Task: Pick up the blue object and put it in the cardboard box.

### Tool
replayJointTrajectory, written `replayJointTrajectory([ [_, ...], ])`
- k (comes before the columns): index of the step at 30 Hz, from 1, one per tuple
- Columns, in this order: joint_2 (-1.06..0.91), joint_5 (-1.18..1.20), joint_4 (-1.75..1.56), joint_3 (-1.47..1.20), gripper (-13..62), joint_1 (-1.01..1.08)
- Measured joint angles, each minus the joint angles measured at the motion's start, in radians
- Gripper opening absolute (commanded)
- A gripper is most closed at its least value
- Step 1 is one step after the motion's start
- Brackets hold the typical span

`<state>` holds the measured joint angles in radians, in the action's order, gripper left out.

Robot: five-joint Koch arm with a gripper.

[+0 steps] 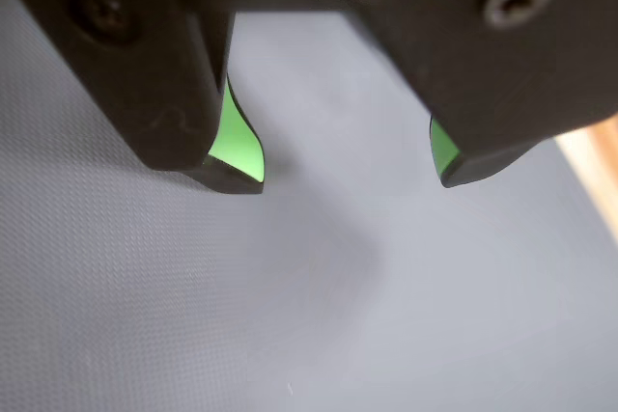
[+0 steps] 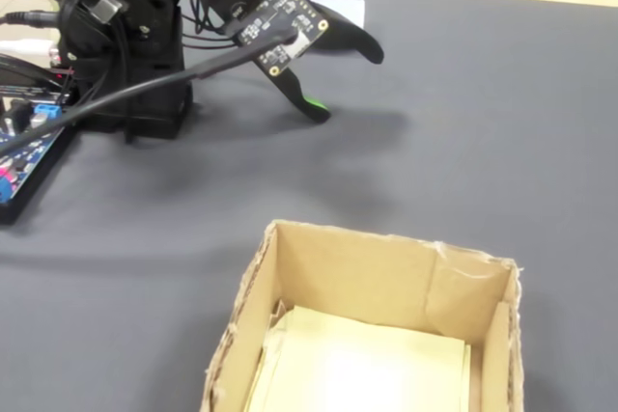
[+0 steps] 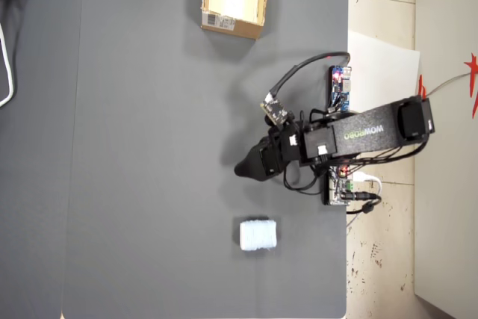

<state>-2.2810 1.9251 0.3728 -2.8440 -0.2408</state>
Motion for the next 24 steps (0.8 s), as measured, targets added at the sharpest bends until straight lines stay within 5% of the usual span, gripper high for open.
replayJointTrajectory([
  [9,0.026,0.058,0.213,0.225,33.7,-0.156],
  [24,0.383,0.443,0.37,0.561,33.7,-0.431],
])
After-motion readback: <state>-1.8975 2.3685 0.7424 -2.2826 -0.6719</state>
